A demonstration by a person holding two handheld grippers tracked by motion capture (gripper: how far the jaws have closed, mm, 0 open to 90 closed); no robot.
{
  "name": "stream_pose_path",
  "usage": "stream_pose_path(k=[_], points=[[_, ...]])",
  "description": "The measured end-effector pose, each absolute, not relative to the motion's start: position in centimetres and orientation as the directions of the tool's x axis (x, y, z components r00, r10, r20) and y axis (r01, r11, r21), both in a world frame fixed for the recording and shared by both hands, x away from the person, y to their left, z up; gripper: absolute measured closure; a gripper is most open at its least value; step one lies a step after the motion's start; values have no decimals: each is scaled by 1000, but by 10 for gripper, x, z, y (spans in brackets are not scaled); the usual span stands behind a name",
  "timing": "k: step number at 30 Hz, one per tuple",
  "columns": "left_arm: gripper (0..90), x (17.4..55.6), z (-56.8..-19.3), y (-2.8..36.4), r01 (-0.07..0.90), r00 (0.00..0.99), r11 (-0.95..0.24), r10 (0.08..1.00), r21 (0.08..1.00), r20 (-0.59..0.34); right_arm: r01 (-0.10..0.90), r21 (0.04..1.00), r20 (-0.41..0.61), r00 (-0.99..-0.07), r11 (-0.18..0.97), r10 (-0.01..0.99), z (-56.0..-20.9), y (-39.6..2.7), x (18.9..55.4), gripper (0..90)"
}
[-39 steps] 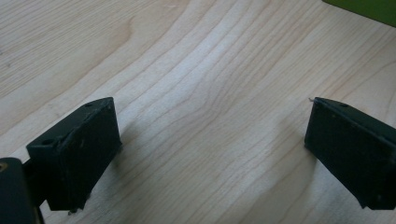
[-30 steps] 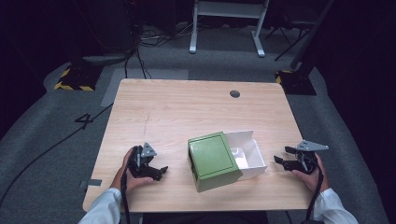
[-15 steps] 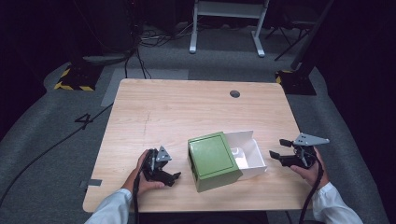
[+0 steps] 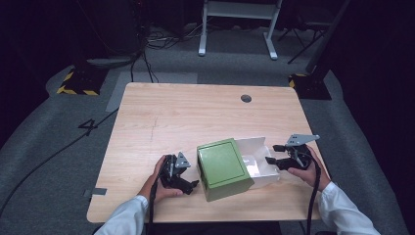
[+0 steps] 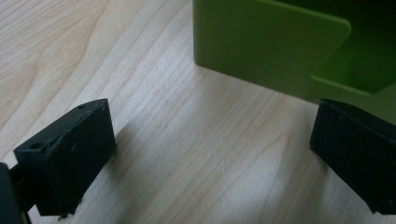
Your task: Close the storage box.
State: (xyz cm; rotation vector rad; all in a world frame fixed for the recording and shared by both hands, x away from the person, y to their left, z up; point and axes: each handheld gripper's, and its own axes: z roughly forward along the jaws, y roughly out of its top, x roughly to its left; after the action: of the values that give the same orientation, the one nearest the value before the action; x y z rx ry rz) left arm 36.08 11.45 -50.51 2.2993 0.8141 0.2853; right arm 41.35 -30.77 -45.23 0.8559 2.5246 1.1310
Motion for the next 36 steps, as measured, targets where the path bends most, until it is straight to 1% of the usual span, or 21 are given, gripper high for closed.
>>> stream_pose_path(k=[4, 6, 9, 10, 16, 17, 23, 28, 36], points=[[2, 364, -505, 111, 478, 781, -579, 625, 661, -17, 431, 722, 26, -799, 542, 601, -459, -301, 417, 400], [2, 365, -505, 110, 481, 778, -575, 628, 662, -19, 443, 715, 32, -794, 540, 608, -462, -301, 417, 431], [2, 366, -505, 109, 480, 776, -575, 630, 662, -15, 456, 719, 69, -799, 525, 598, -467, -304, 418, 461], [2, 366, -505, 109, 481, 776, -575, 630, 662, -16, 459, 719, 73, -797, 522, 600, -468, -304, 418, 486], [2, 366, -505, 109, 483, 775, -574, 632, 661, -18, 503, 707, 128, -783, 497, 609, -472, -305, 419, 499], [2, 366, -505, 108, 483, 775, -575, 631, 661, -17, 506, 701, 136, -786, 502, 603, -473, -304, 420, 513], [2, 367, -505, 108, 481, 777, -576, 630, 661, -17, 504, 701, 111, -775, 504, 622, -475, -297, 420, 554], [2, 367, -505, 108, 482, 776, -574, 631, 662, -18, 485, 709, 89, -782, 512, 617, -475, -293, 420, 556], [3, 367, -505, 108, 481, 775, -573, 632, 663, -17, 446, 707, 64, -813, 550, 578, -472, -265, 420, 548]])
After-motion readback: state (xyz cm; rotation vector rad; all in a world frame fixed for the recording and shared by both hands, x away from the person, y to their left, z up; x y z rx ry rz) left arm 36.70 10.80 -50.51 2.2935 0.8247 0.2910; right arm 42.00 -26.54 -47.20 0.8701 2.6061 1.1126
